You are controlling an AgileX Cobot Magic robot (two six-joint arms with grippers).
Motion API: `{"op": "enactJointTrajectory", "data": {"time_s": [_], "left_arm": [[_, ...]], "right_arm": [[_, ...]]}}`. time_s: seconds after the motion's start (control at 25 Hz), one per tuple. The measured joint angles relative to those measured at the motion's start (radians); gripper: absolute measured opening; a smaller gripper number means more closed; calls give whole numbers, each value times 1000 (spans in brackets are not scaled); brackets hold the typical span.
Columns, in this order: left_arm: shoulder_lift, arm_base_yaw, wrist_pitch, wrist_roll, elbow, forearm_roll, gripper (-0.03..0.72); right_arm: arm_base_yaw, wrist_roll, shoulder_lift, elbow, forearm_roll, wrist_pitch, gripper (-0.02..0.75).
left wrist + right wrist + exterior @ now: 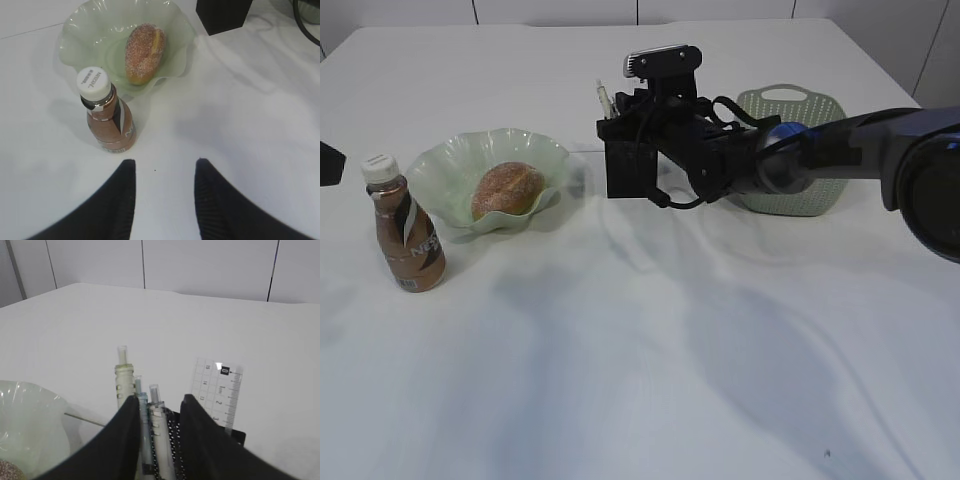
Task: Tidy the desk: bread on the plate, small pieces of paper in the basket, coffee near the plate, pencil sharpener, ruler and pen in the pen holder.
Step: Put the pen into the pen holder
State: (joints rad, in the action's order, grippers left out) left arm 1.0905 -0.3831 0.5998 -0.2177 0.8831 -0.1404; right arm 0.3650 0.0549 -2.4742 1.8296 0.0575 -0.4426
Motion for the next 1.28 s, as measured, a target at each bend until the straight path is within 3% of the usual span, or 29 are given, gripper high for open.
{"op": "enactJointTrajectory", "data": {"time_s": [0.68,0.8,0.88,0.96,1.12,1.28], "left_arm": [[0,0,-58,0,0,-12,275],[-4,0,-68,0,0,-22,277],[-13,0,-76,0,0,-34,295],[-25,0,-84,0,0,-56,337],[-45,0,-91,0,0,-73,438],[-62,0,-69,-2,19,-73,463]], "right_arm": [[0,23,65,2,0,105,241],[0,29,116,2,-2,207,241],[0,29,116,2,-2,207,241],[0,37,219,2,-2,376,241],[0,51,322,2,-16,502,241],[0,53,444,2,-29,616,241]]}}
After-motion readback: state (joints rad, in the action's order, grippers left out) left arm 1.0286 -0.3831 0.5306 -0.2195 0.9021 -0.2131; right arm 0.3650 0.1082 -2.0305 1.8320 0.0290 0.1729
